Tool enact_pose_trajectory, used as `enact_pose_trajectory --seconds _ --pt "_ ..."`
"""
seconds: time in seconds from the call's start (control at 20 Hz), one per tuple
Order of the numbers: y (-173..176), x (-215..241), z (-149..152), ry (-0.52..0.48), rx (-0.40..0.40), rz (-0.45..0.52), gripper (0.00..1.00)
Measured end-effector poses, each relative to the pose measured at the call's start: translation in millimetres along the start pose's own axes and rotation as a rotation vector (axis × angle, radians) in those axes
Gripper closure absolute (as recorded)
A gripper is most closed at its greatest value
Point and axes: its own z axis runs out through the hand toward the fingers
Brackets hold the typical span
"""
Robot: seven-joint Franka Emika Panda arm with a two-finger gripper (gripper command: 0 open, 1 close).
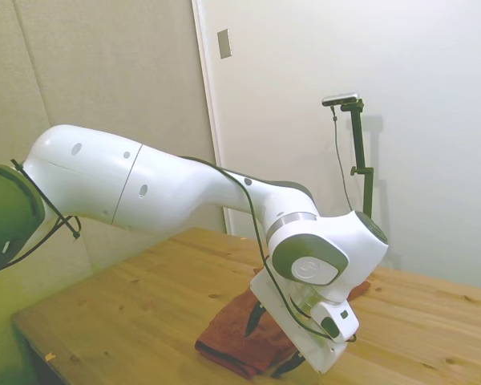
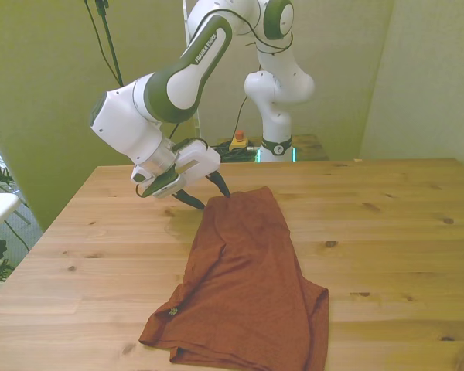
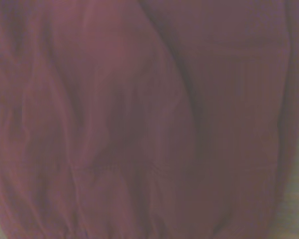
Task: Unfold the shorts
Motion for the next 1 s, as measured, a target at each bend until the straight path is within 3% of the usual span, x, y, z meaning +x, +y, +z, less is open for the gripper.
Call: enact_pose_trajectory --seconds 1.0 --pt "1.7 -0.1 3.7 -0.008 -0.001 -0.008 1.0"
